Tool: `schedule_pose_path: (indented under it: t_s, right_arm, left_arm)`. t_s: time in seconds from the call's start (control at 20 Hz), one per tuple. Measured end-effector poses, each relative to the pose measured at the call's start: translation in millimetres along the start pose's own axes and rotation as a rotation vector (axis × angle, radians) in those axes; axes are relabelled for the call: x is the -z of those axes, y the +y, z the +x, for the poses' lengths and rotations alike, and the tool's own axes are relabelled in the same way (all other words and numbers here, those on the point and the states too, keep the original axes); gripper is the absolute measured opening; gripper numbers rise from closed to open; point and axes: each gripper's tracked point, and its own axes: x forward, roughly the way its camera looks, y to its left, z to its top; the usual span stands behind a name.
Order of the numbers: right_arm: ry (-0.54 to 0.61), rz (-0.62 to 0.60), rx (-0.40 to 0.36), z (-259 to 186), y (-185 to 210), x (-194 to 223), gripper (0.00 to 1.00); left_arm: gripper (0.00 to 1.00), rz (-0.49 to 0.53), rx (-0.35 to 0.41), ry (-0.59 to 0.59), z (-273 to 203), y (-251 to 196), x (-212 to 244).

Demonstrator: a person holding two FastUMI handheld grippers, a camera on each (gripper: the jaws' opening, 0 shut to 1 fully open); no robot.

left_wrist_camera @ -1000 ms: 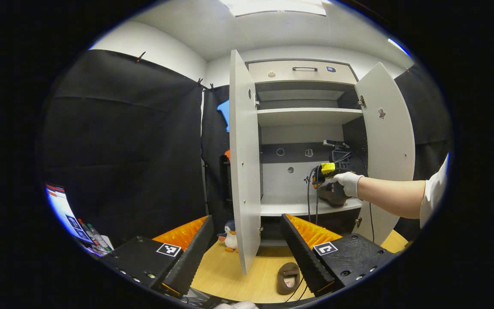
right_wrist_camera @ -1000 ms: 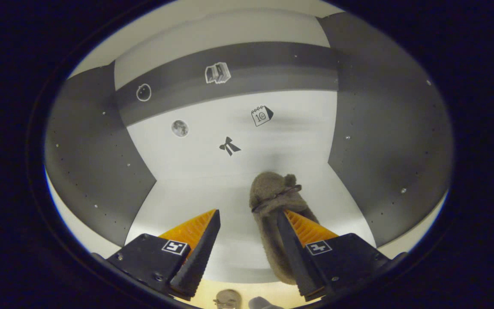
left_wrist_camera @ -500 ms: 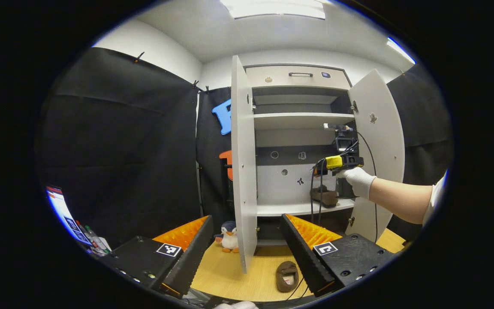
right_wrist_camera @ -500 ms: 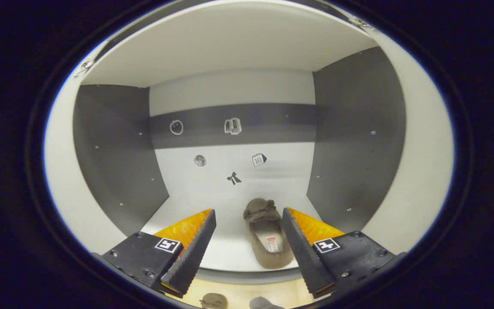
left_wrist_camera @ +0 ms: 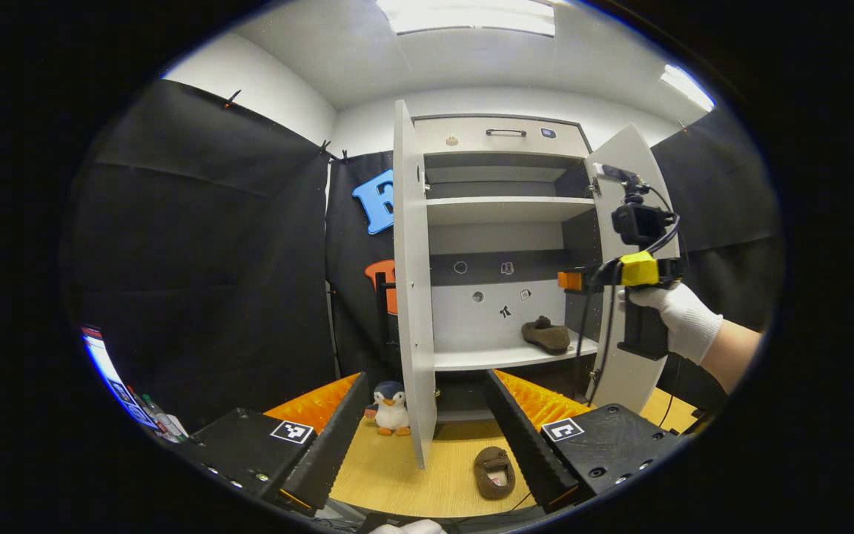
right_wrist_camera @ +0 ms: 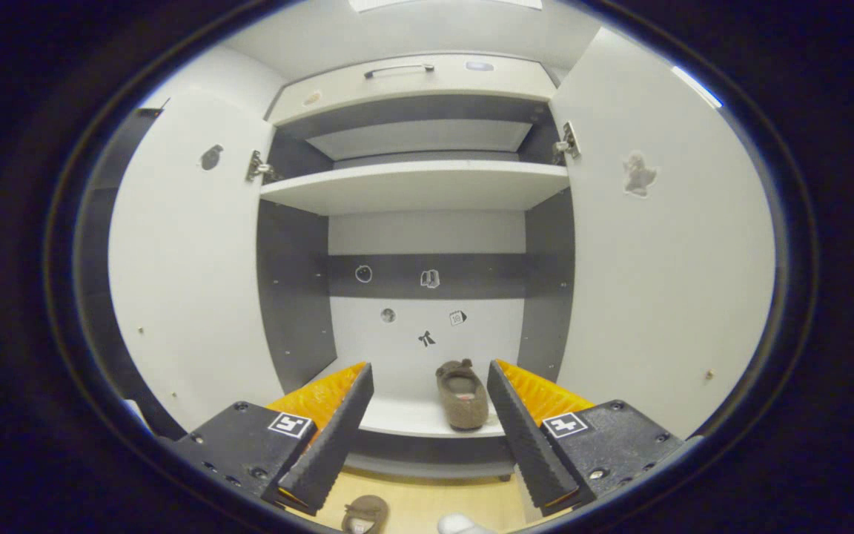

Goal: Grab one shoe with the right hand and put it into the shoe cabinet, grab the other shoe with the left hand and put it into the shoe cabinet; then close the right door with the right hand and the left door with the left hand.

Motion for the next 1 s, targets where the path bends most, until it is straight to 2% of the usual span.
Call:
schedule_pose_path:
  t_s: [0.1,0.3,0.6,0.75,1.0]
  right_arm:
    - [-0.004,0.008,-0.002,-32.5,-4.4,12.2,0.98]
    - [-0.023,0.027,0.051,-95.1,-22.8,52.9,0.98]
    - [0.059,0.062,0.108,-168.4,-48.1,128.2,0.98]
    - [0.079,0.083,0.129,-184.6,-62.4,138.3,0.99]
    - [0.053,0.014,0.171,-191.6,-87.9,122.3,0.98]
  left_arm:
    - [0.96,-0.002,0.020,0.002,-1.9,-1.1,2.2]
    - [0.96,-0.003,0.047,0.006,0.9,-1.9,7.9]
    - [0.96,0.001,0.101,0.001,15.4,-21.7,12.3]
    - [0.96,0.011,0.131,0.009,24.3,-36.3,17.6]
    - [0.96,-0.001,0.154,0.070,38.8,-57.4,51.8]
